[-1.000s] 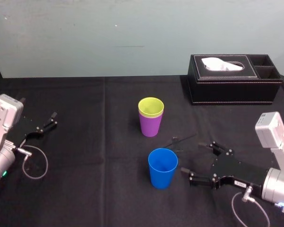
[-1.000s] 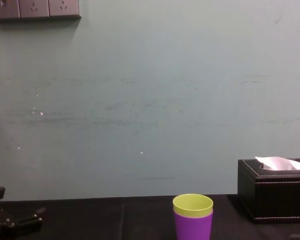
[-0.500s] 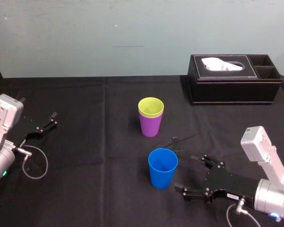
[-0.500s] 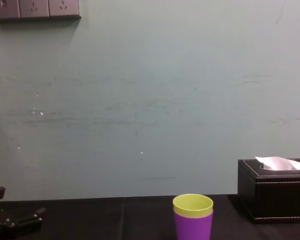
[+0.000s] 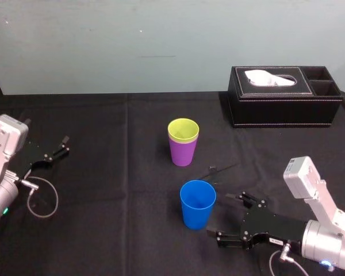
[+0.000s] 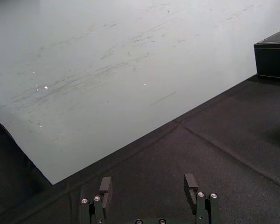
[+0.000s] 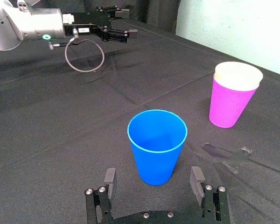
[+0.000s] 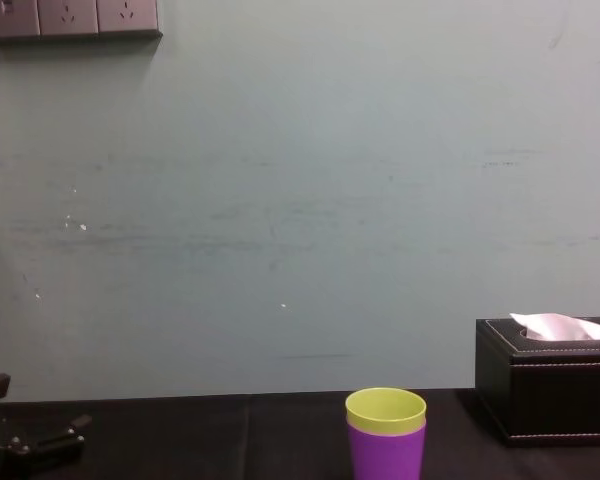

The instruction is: Stack the three plastic cups sequentially using one hand.

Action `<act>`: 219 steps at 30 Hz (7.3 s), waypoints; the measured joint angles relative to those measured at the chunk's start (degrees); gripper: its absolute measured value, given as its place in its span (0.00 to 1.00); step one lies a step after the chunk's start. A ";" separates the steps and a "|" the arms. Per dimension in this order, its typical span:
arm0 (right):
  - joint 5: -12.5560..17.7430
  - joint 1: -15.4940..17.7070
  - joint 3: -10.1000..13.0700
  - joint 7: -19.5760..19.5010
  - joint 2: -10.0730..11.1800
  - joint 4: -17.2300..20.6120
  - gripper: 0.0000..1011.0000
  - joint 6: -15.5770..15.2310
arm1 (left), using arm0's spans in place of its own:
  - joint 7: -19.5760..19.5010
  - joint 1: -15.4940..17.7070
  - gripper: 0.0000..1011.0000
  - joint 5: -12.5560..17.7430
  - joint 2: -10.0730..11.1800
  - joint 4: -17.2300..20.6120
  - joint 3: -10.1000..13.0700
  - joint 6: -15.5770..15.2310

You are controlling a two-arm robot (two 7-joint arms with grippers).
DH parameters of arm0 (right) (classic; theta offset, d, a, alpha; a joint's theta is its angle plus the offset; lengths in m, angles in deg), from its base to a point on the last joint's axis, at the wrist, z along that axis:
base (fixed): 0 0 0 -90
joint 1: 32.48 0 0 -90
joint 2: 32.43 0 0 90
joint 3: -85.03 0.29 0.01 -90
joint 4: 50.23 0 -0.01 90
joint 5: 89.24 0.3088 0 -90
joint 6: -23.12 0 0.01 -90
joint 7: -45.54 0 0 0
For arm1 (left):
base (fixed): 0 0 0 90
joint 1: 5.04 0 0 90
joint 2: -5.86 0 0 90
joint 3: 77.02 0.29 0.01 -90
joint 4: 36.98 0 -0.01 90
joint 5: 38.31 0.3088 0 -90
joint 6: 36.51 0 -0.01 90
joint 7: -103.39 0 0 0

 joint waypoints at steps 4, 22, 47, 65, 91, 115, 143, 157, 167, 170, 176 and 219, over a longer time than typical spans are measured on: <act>-0.08 -0.30 -0.31 0.00 -0.40 -0.43 0.99 -0.06 | 0.00 0.00 1.00 0.00 0.00 0.00 0.00 0.00; -0.78 -1.92 -1.91 -0.25 -2.53 -2.53 0.99 -0.22 | 0.00 0.00 1.00 0.00 0.00 0.00 0.00 0.00; -1.79 -5.82 -4.16 -0.40 -6.05 -5.87 0.99 -0.96 | 0.00 0.00 1.00 0.00 0.00 0.00 0.00 0.00; -2.17 -7.10 -4.67 -0.82 -7.26 -6.75 0.99 -1.03 | 0.00 0.00 1.00 0.00 0.00 0.00 0.00 0.00; -2.02 -6.90 -4.53 -0.82 -7.12 -6.66 0.71 -0.96 | 0.00 0.00 1.00 0.00 0.00 0.00 0.00 0.00; 0.07 -6.29 -2.79 -1.24 -5.92 -2.21 0.71 -2.34 | 0.00 0.00 1.00 0.00 0.00 0.00 0.00 0.00; 2.42 -16.05 -1.19 -4.06 -6.67 0.21 0.71 -6.32 | 0.00 0.00 1.00 0.00 0.00 0.00 0.00 0.00; 1.68 -21.39 -2.63 -4.75 -9.32 -4.84 0.71 -7.66 | 0.00 0.00 1.00 0.00 0.00 0.00 0.00 0.00; 1.12 -24.49 -3.92 -4.68 -11.32 -8.74 0.71 -8.25 | 0.00 0.00 1.00 0.00 0.00 0.00 0.00 0.00; 0.72 -25.40 -4.46 -4.72 -12.18 -10.30 0.71 -8.31 | 0.00 0.00 1.00 0.00 0.00 0.00 0.00 0.00; 0.30 -26.38 -5.03 -4.82 -13.36 -12.10 0.71 -8.41 | 0.00 0.00 1.00 0.00 0.00 0.00 0.00 0.00; -1.67 -29.28 -5.50 -4.99 -17.29 -19.44 0.71 -8.42 | 0.00 0.00 1.00 0.00 0.00 0.00 0.00 0.00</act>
